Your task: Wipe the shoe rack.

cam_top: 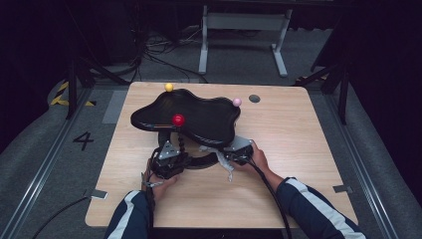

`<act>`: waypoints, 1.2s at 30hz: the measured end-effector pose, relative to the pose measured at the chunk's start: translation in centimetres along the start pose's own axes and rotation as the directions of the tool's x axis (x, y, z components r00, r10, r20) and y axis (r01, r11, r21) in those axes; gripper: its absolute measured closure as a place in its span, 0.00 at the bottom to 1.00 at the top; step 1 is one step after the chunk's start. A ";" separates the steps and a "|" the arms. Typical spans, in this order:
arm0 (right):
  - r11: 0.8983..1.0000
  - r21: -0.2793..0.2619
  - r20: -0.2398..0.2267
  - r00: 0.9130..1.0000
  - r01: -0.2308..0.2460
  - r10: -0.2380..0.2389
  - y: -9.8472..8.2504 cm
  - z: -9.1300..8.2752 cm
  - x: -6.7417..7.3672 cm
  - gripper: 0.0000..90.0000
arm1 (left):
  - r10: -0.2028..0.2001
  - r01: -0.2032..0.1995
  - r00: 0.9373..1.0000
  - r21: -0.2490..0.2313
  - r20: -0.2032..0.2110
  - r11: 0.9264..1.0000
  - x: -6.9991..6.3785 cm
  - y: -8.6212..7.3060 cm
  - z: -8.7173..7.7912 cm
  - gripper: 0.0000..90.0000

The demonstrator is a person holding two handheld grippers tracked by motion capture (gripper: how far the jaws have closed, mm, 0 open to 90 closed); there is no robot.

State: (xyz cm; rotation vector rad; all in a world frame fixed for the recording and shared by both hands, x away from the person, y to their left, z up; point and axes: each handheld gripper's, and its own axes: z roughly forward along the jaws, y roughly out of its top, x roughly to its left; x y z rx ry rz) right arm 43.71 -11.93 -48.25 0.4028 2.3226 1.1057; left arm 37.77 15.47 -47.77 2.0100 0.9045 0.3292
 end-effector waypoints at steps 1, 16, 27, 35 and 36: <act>1.000 0.007 0.013 1.000 -0.005 0.005 -0.1 0.0 -0.3 0.87 | 0.002 -0.002 1.000 -0.005 0.003 1.000 0.0 0.0 0.0 0.82; 0.999 0.034 0.092 0.995 -0.035 0.032 -1.2 -0.1 -2.3 0.88 | -0.017 0.017 1.000 0.006 -0.008 1.000 0.7 0.0 -0.3 0.82; 1.000 0.012 0.029 0.999 -0.022 0.021 -0.4 -0.3 -0.4 0.88 | -0.026 0.026 1.000 -0.007 -0.006 1.000 0.7 -0.1 -0.2 0.82; 1.000 -0.013 -0.041 0.999 0.004 -0.004 0.8 -0.2 2.2 0.88 | -0.026 0.026 1.000 -0.007 -0.008 1.000 0.6 -0.1 -0.2 0.82; 1.000 -0.019 -0.049 0.999 0.008 -0.009 0.9 -0.3 2.5 0.88 | -0.026 0.026 1.000 -0.007 -0.008 1.000 0.6 -0.1 -0.2 0.82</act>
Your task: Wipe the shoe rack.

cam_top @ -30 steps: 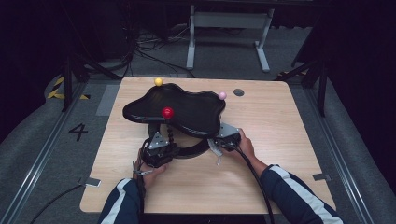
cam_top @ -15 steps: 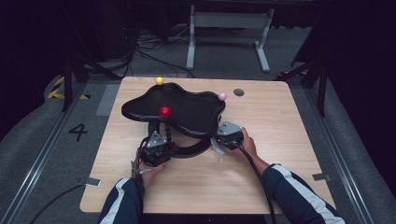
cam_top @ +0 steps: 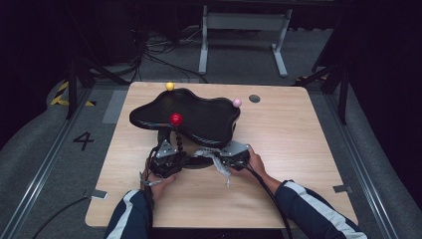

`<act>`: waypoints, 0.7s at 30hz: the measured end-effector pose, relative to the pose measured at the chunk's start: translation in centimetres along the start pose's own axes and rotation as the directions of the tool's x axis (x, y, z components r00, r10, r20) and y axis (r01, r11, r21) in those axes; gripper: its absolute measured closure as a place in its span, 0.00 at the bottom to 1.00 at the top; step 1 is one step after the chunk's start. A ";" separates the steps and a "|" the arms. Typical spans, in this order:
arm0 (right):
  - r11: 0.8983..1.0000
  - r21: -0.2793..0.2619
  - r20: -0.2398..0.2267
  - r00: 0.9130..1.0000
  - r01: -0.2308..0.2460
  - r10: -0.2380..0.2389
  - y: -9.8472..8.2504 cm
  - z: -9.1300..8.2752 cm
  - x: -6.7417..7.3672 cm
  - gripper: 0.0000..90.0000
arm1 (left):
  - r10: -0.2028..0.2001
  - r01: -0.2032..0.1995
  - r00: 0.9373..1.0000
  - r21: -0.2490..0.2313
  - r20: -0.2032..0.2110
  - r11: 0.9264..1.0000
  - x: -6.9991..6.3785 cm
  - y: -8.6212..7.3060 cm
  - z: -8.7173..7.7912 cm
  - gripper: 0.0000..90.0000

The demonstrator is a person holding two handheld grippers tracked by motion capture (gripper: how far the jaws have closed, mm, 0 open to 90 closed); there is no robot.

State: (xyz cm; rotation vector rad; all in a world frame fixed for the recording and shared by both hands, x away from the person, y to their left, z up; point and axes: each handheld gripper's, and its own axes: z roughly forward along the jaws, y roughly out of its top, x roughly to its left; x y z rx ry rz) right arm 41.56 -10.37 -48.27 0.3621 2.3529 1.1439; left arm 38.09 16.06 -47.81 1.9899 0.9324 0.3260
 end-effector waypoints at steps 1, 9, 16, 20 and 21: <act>1.000 -0.002 -0.016 1.000 0.006 -0.006 0.2 0.0 0.4 0.88 | 0.000 0.000 1.000 0.000 0.000 1.000 0.0 0.0 0.0 0.82; 1.000 -0.011 -0.050 0.999 0.021 -0.022 0.6 -0.1 1.4 0.87 | 0.001 -0.001 1.000 0.008 0.002 1.000 0.0 0.0 -0.1 0.82; 1.000 -0.021 -0.041 0.999 0.019 -0.019 0.3 -0.1 0.9 0.87 | 0.000 0.000 1.000 0.007 0.007 1.000 0.1 0.0 -0.1 0.82; 1.000 -0.011 -0.011 1.000 0.016 -0.016 -0.1 -0.1 0.2 0.87 | 0.004 -0.004 1.000 0.021 0.006 1.000 0.1 0.1 -0.2 0.82; 1.000 -0.010 -0.004 1.000 0.007 -0.007 -0.2 -0.2 -0.1 0.87 | 0.004 -0.004 1.000 0.021 0.006 1.000 0.1 0.1 -0.2 0.82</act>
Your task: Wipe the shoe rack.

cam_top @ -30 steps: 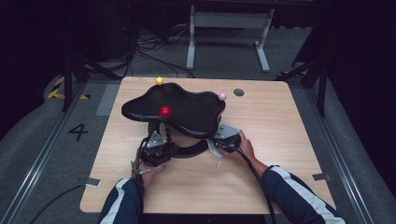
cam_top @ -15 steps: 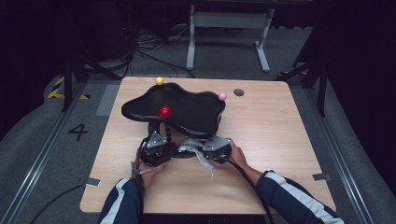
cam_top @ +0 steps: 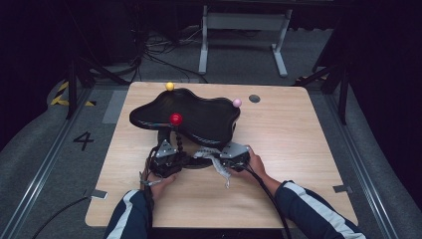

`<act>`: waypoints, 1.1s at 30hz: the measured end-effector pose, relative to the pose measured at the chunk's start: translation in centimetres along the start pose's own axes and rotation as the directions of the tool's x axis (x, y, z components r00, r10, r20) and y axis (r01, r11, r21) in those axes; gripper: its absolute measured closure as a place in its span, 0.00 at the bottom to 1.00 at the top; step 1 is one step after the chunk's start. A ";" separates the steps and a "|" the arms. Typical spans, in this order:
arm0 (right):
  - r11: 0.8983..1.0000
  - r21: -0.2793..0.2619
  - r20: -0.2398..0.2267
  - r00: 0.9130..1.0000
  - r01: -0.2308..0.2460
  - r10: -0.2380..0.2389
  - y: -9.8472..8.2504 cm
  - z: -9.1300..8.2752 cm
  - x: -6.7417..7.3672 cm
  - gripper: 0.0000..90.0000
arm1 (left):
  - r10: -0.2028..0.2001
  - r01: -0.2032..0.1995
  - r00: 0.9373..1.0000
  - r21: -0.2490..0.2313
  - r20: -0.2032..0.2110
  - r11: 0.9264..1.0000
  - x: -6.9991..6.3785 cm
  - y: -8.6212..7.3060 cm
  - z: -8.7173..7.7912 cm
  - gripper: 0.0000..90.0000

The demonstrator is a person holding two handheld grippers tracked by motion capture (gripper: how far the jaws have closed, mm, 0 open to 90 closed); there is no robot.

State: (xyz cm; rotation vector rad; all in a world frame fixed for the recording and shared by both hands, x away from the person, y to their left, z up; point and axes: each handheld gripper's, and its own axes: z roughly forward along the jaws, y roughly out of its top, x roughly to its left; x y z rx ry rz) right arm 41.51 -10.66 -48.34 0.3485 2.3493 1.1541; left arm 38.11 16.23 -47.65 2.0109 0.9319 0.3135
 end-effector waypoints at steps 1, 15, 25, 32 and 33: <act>1.000 0.004 0.012 1.000 -0.001 0.001 -0.2 0.0 -0.4 0.87 | 0.000 0.000 1.000 -0.001 0.000 1.000 0.0 0.0 0.0 0.82; 0.998 0.035 0.090 0.995 -0.050 0.047 -1.6 -0.3 -3.4 0.87 | -0.001 0.001 1.000 -0.014 0.004 1.000 0.1 0.0 0.1 0.82; 0.999 0.009 0.000 0.999 -0.039 0.039 -0.8 -0.3 -1.7 0.87 | -0.004 0.004 1.000 -0.020 0.008 1.000 0.1 -0.1 0.2 0.82; 1.000 -0.020 -0.065 0.998 0.014 -0.016 0.3 -0.2 0.9 0.87 | -0.004 0.005 1.000 -0.020 0.008 1.000 0.1 -0.1 0.2 0.82; 1.000 -0.024 -0.077 0.997 0.012 -0.014 0.4 -0.3 1.2 0.87 | -0.004 0.004 1.000 -0.020 0.008 1.000 0.1 -0.1 0.2 0.82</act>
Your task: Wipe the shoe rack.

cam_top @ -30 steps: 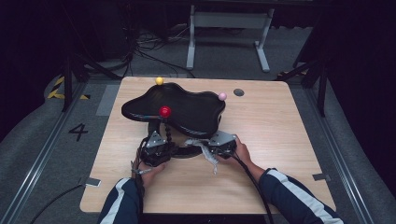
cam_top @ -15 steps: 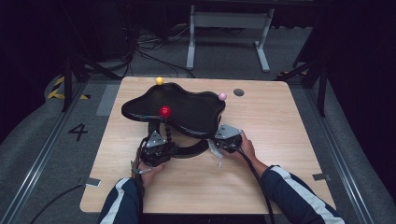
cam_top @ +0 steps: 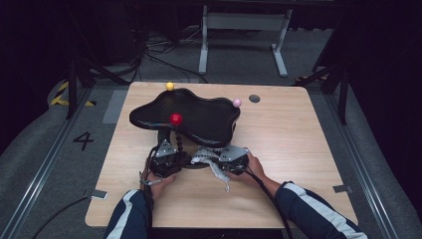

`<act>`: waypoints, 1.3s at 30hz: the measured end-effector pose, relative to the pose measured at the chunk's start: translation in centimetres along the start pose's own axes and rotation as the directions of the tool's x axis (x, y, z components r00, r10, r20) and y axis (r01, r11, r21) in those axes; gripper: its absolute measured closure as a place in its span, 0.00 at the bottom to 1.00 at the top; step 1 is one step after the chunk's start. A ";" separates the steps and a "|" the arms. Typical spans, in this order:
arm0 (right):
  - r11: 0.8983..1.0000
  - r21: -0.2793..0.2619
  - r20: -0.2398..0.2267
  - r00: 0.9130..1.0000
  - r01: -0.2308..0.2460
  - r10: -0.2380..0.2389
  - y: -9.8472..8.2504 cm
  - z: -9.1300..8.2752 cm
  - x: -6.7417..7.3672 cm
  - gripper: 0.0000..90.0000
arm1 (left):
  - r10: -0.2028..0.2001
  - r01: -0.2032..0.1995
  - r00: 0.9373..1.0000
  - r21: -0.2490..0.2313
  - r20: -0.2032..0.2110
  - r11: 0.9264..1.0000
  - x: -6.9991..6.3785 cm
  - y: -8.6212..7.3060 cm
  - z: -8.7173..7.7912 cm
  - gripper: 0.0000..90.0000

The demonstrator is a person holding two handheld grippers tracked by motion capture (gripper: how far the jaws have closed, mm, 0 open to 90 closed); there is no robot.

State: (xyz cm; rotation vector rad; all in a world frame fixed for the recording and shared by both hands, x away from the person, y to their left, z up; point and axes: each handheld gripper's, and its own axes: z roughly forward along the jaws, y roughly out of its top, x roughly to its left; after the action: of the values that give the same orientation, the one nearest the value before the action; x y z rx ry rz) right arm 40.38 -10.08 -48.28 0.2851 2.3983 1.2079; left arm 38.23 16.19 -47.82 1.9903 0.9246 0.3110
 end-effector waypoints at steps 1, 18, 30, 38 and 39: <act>1.000 -0.001 0.002 1.000 0.005 -0.005 0.0 0.0 0.1 0.87 | 0.000 0.000 1.000 0.000 0.000 1.000 0.0 0.0 0.0 0.82; 0.998 0.043 0.138 0.990 -0.040 0.034 -2.0 -0.3 -4.4 0.87 | -0.003 0.003 1.000 0.002 0.005 1.000 0.0 0.0 0.0 0.82; 0.992 0.059 0.255 0.962 -0.115 0.097 -3.2 -0.4 -7.2 0.87 | -0.004 0.004 1.000 0.005 0.009 1.000 0.1 0.0 -0.1 0.82; 0.994 0.067 0.272 0.960 -0.083 0.062 -3.3 -0.4 -7.2 0.87 | -0.002 0.002 1.000 0.018 0.014 1.000 0.1 0.1 -0.1 0.82; 0.995 0.063 0.265 0.962 -0.080 0.061 -3.3 -0.4 -7.1 0.87 | -0.002 0.002 1.000 0.018 0.014 1.000 0.1 0.1 -0.1 0.82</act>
State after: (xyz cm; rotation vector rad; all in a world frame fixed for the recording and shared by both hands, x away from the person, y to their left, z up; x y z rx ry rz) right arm 46.55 -14.99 -48.66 0.5243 2.2195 1.0415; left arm 38.29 16.34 -47.69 2.0054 0.9232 0.2886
